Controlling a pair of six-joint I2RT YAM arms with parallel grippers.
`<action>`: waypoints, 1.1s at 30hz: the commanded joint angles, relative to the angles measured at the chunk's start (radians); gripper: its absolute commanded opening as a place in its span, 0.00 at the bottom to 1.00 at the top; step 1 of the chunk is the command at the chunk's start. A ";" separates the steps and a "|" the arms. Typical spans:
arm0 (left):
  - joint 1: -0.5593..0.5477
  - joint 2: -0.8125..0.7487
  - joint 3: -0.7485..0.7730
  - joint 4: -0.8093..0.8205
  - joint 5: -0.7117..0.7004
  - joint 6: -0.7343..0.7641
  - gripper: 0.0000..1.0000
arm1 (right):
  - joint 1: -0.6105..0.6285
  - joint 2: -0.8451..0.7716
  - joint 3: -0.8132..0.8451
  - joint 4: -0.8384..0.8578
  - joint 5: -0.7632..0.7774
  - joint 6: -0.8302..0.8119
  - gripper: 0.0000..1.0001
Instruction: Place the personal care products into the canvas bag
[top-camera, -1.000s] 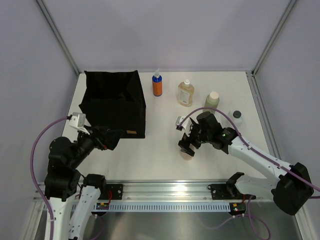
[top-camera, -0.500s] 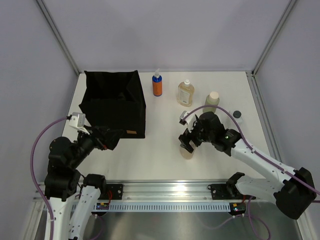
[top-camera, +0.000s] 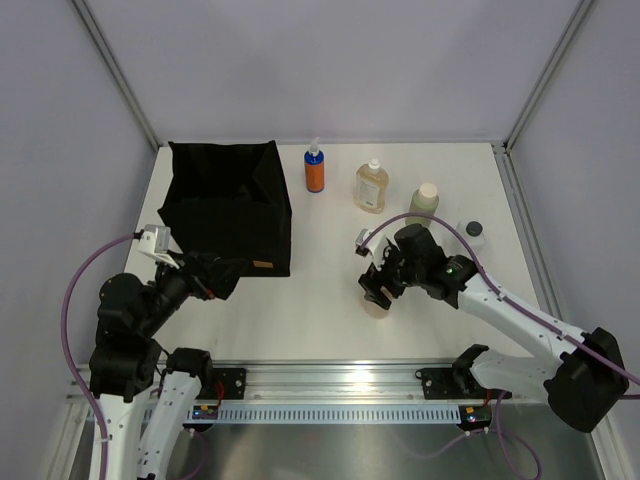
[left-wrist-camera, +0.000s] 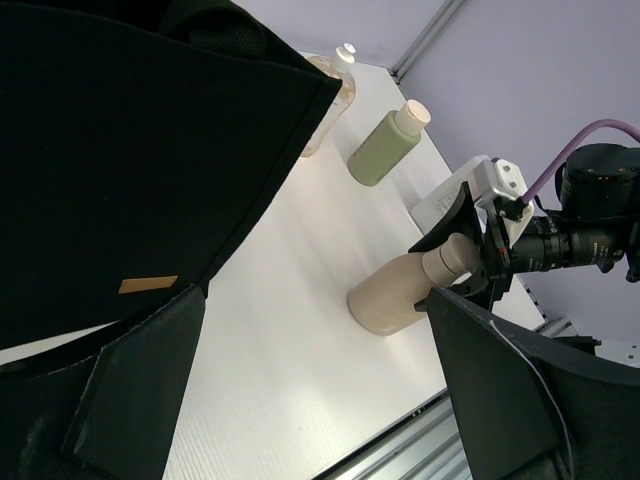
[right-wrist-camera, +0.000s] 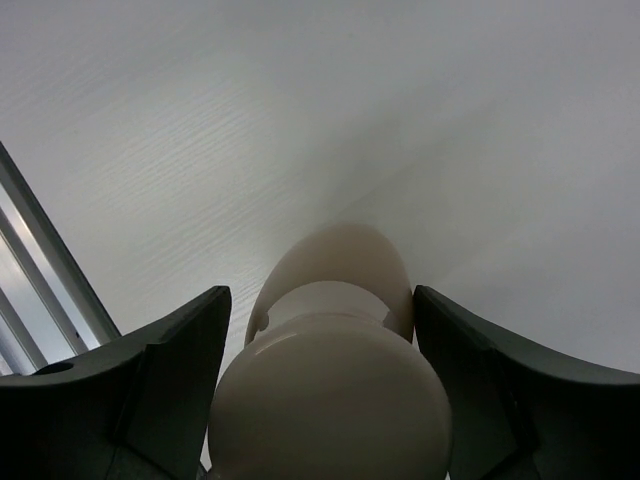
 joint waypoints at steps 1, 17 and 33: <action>0.000 -0.007 0.016 0.038 0.024 -0.010 0.99 | 0.006 0.012 0.040 -0.106 -0.096 -0.115 0.83; 0.000 0.054 -0.077 0.233 0.295 -0.084 0.99 | 0.003 0.021 0.074 -0.132 -0.190 -0.216 0.21; -0.390 0.215 -0.132 0.526 0.400 -0.006 0.99 | -0.156 -0.068 0.394 -0.443 -0.521 -0.331 0.00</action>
